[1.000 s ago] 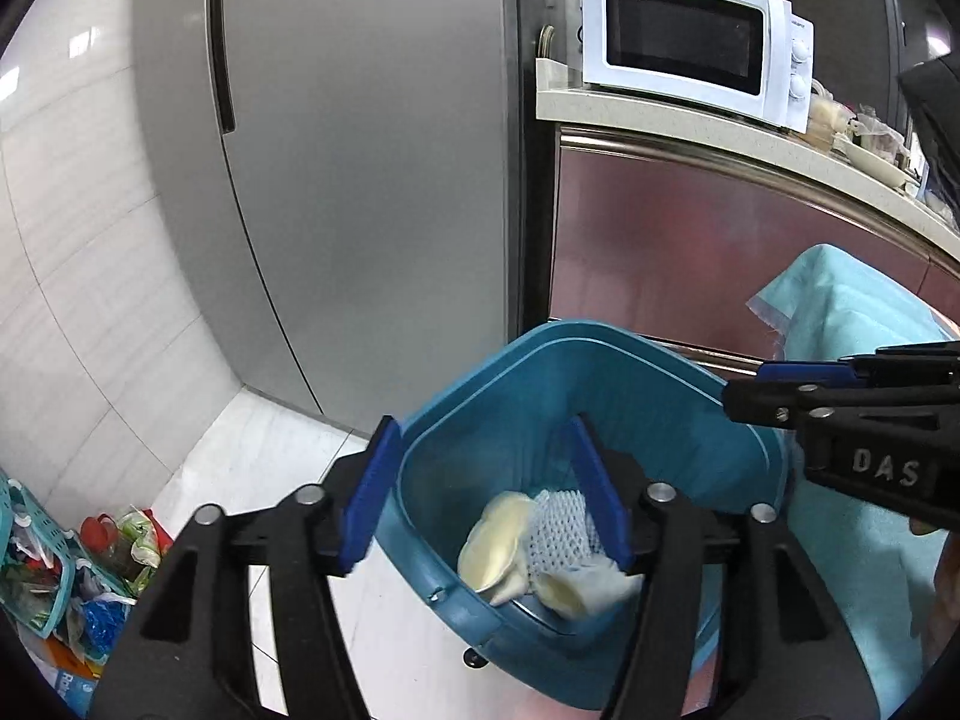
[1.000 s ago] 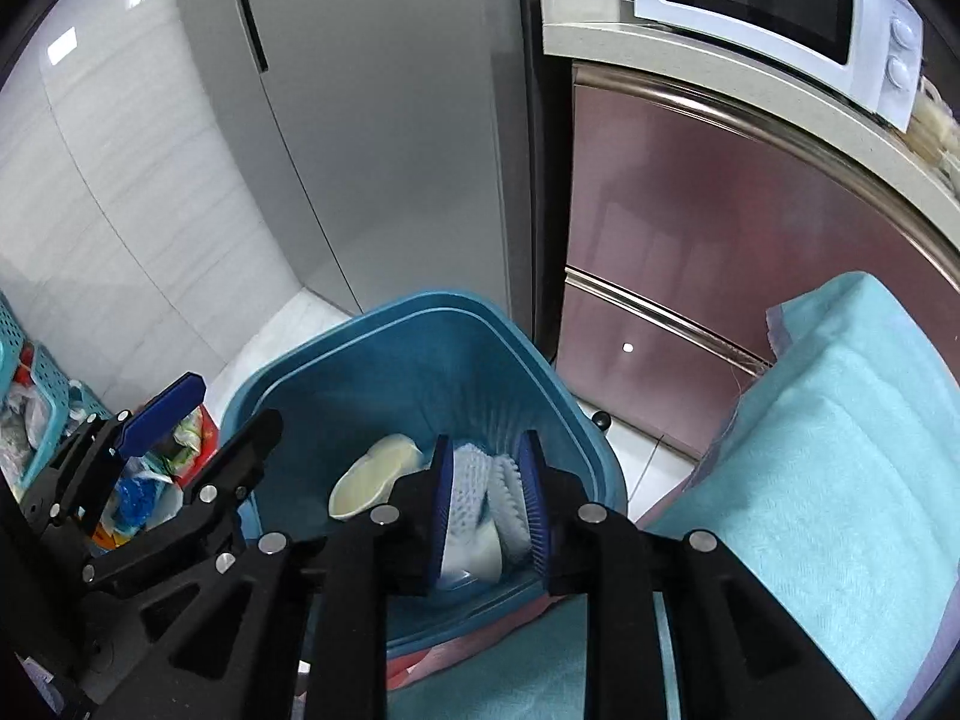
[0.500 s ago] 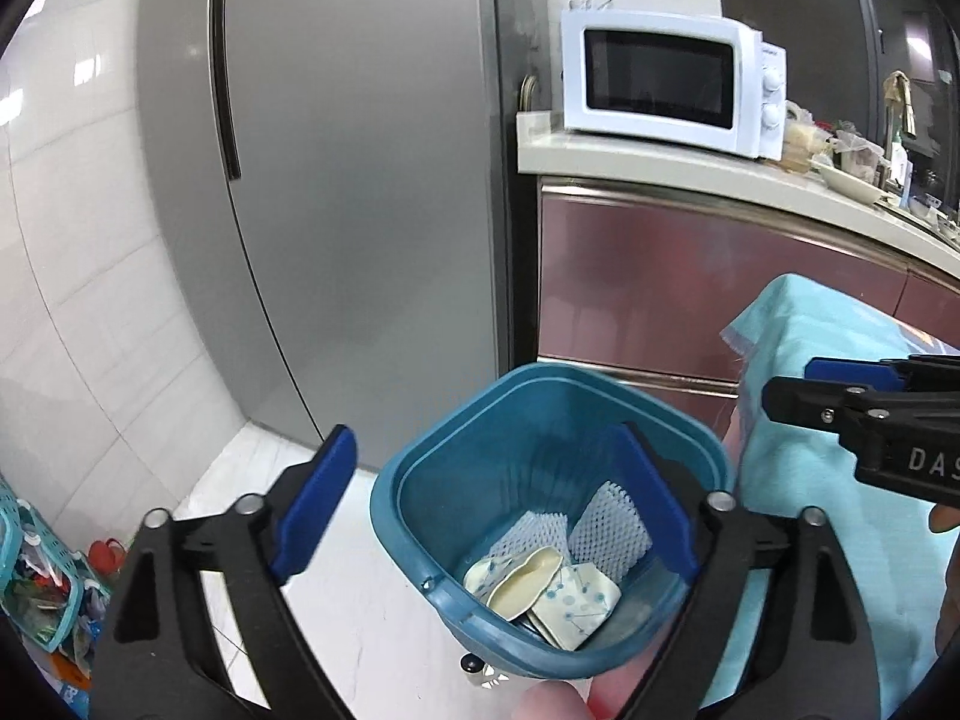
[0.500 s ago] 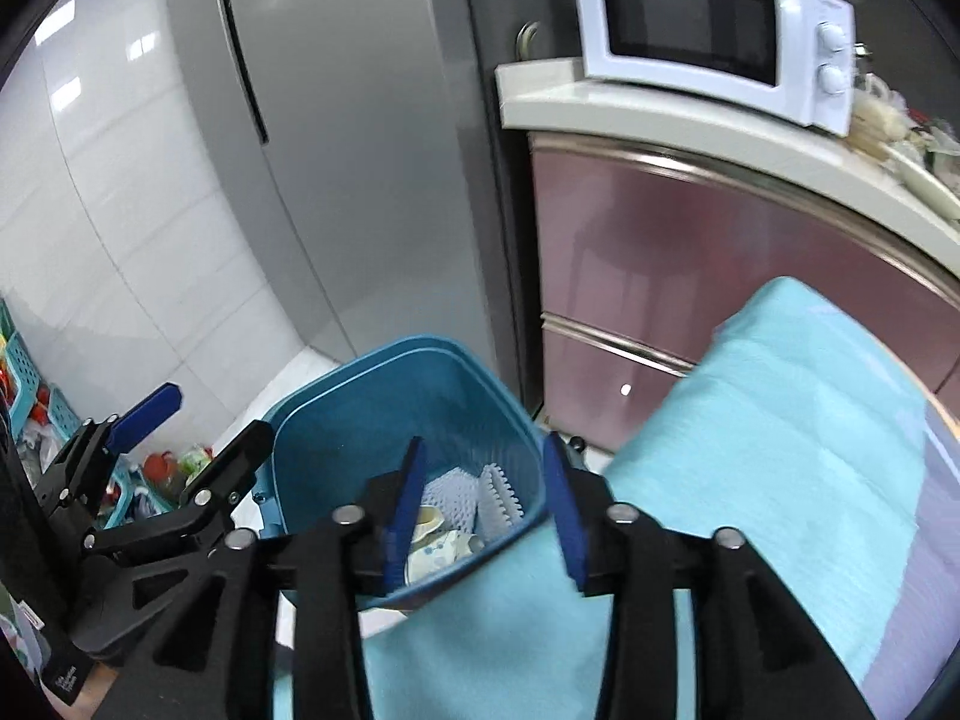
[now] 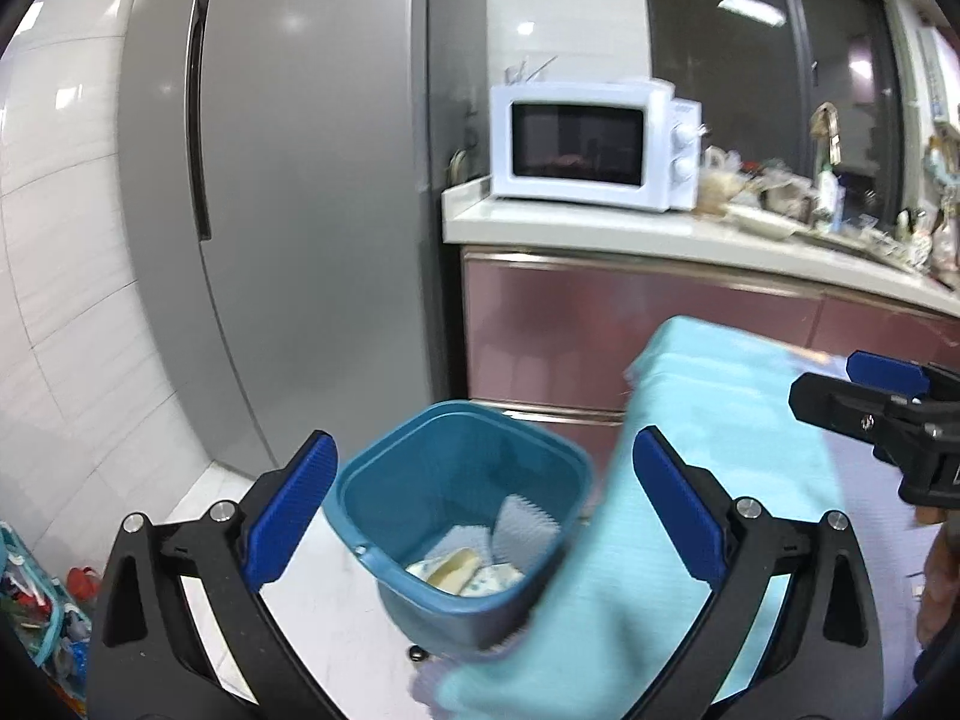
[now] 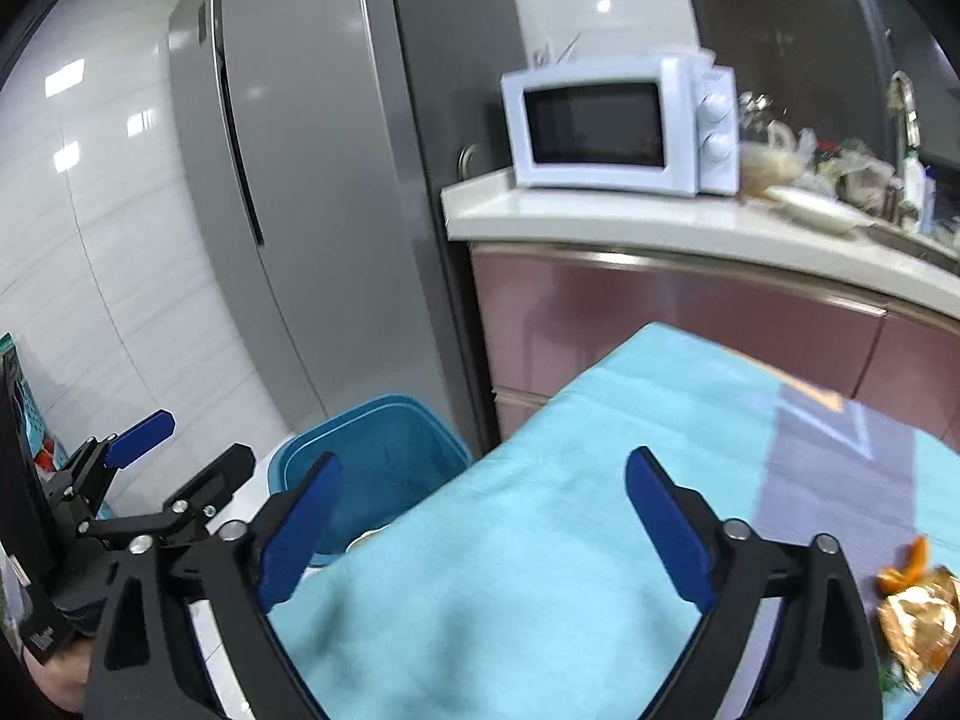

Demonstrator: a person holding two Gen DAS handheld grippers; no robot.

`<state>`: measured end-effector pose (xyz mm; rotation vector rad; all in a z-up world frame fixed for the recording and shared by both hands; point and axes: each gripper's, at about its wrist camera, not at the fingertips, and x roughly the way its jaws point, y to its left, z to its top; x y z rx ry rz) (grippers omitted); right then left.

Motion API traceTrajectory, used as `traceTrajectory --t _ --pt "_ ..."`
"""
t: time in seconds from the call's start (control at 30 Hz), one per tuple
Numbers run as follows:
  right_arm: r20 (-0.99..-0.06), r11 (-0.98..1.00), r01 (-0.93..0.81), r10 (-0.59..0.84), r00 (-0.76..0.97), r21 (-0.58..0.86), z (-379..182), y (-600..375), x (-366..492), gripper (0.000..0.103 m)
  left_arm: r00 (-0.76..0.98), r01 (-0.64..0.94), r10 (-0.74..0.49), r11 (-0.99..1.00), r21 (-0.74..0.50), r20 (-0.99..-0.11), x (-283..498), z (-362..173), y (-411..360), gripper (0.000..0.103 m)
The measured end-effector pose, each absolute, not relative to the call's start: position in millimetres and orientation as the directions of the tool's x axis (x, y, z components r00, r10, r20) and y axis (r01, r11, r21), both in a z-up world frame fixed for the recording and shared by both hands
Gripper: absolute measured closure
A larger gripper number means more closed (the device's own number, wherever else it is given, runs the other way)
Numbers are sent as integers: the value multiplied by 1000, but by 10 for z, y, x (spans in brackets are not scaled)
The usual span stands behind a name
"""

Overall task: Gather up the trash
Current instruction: 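Return both tools to the remaining trash on the table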

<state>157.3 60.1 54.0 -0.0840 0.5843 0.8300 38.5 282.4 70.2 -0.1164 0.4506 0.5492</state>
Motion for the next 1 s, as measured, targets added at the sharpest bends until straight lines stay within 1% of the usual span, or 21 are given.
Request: traceTrajectory --t 0.07,0.23,0.3,0.43,0.6,0.67,0.7,0.77,0.83,1.0 --pt "-488 689 -710 674 555 144 598 397 1463 7 781 -503 452 864 -5 -430 307 773 2662 6" --pt "-433 722 -679 659 615 134 667 -11 1262 7 839 -424 383 905 -24 -387 96 888 2179 6" --pt "-405 734 -666 653 640 131 671 -210 1139 7 870 -372 328 926 -56 -368 -4 920 1984 6" --pt "-369 774 -624 615 697 109 651 -573 865 7 901 -304 265 950 -65 -343 -135 901 1598 6" --pt "-332 827 -556 550 766 88 529 -1103 527 7 917 -202 160 976 -80 -366 -183 782 1183 6" --pt "-336 857 -509 503 797 76 481 -1312 443 7 917 -169 126 982 -83 -379 -185 717 1012 6" --pt "-331 873 -484 477 815 67 448 -1448 382 7 917 -134 89 987 -90 -389 -167 682 927 6" --pt "-340 903 -426 419 842 57 396 -1670 313 7 915 -103 63 991 -80 -398 -121 626 773 6" --pt "-358 931 -359 358 862 65 332 -1957 286 7 914 -48 12 996 -78 -406 -48 589 587 6" --pt "-396 964 -244 265 879 103 240 -2439 423 7 907 34 -51 998 -48 -417 282 561 250 6"
